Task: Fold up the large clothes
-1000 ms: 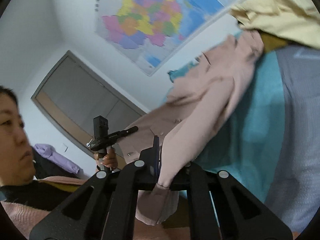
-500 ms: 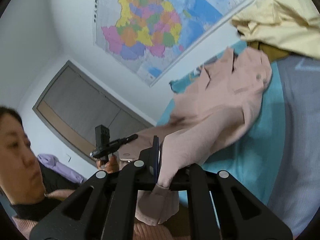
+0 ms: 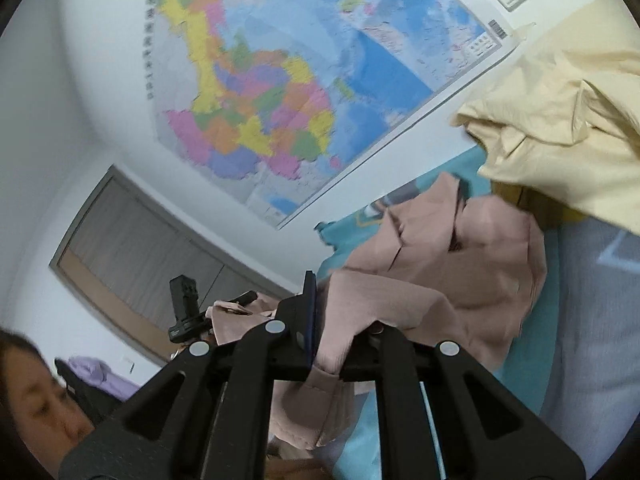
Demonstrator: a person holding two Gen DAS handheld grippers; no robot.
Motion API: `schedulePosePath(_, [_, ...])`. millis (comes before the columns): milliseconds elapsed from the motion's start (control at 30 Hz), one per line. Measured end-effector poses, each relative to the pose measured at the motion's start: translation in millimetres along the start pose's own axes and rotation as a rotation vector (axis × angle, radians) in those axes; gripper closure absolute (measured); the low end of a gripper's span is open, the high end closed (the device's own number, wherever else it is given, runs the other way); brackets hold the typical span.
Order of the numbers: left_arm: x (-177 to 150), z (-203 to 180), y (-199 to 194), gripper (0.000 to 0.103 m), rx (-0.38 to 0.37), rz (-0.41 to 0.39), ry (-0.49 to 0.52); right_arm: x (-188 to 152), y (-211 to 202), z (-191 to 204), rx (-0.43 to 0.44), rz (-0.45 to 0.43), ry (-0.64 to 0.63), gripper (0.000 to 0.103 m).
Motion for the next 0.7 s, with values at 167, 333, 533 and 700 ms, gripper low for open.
schedulePosePath(167, [26.7, 14.9, 38.9, 0.1, 0.021, 0.064, -0.015, 35.0, 25.3, -27.4, -0.048, 0.003, 0.048, 0.094])
schedulePosePath(333, [39.2, 25.5, 85.1, 0.1, 0.037, 0.15, -0.027, 56.6, 43.6, -66.3, -0.101, 0.006, 0.146, 0.093])
schedulePosePath(533, [43.7, 41.7, 134.1, 0.099, 0.075, 0.231, -0.051, 67.6, 69.8, -115.6, -0.215, 0.036, 0.21, 0.089])
schedulePosePath(700, [39.4, 55.1, 169.4, 0.096, 0.123, 0.295, -0.054, 71.7, 87.8, -143.4, -0.283, 0.044, 0.246, 0.068])
Point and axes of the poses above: each gripper's, at about its wrist camera, not at the fingertips, and y roughly the way its jaws point, z to its left, x to its top, the point moved 8 cm from there along y, roughly the way its jaws point, and after that the axes turned 7 degrees about y, right-handed, at the moved point
